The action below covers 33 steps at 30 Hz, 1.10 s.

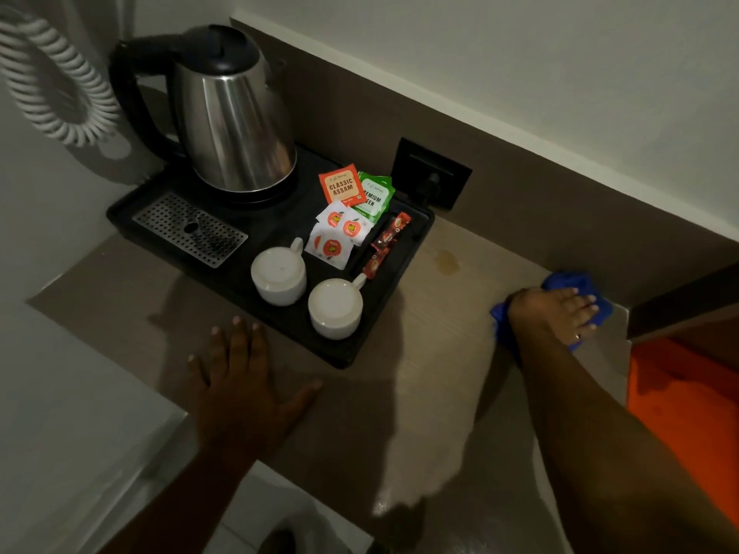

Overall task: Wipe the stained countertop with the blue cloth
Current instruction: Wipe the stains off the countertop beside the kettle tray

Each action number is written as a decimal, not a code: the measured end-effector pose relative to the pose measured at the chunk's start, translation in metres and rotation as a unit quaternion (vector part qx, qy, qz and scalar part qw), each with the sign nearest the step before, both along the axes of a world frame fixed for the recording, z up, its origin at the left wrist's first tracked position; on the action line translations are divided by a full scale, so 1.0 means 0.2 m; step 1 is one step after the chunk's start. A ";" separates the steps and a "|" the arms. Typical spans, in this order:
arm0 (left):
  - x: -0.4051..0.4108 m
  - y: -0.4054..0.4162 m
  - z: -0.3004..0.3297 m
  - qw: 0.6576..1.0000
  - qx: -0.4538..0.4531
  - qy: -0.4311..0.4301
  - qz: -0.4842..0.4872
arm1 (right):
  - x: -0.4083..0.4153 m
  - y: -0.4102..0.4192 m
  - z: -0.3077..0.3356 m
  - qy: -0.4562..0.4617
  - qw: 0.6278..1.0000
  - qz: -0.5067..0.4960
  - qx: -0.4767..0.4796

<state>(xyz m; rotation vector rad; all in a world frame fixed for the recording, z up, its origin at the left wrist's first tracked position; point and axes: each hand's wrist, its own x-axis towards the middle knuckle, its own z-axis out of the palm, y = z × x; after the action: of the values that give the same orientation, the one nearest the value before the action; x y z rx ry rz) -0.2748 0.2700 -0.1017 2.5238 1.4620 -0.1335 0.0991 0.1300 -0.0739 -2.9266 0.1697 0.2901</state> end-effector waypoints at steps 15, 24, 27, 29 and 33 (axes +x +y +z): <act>0.02 0.00 0.02 1.000 -0.005 -0.003 0.027 | -0.07 -0.03 -0.04 -0.018 0.843 0.536 0.041; 0.00 0.00 -0.01 1.000 0.008 -0.012 0.019 | 0.06 -0.45 -0.09 -0.071 0.991 0.113 -0.012; 0.00 0.00 -0.02 1.000 0.014 -0.016 0.013 | -0.02 -0.22 -0.07 -0.024 1.000 -0.013 -0.008; -0.01 -0.01 -0.03 0.999 0.023 -0.024 0.008 | -0.09 -0.05 -0.05 -0.023 0.999 0.038 -0.001; -0.01 -0.01 -0.02 0.999 0.022 -0.028 -0.001 | -0.41 0.22 -0.09 -0.070 0.948 0.307 0.045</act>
<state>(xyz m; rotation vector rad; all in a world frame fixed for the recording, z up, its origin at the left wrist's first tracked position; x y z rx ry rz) -0.2759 0.2688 -0.1061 2.5421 1.4579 -0.0315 0.0179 0.1743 -0.0929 -2.8130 -0.7647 0.1645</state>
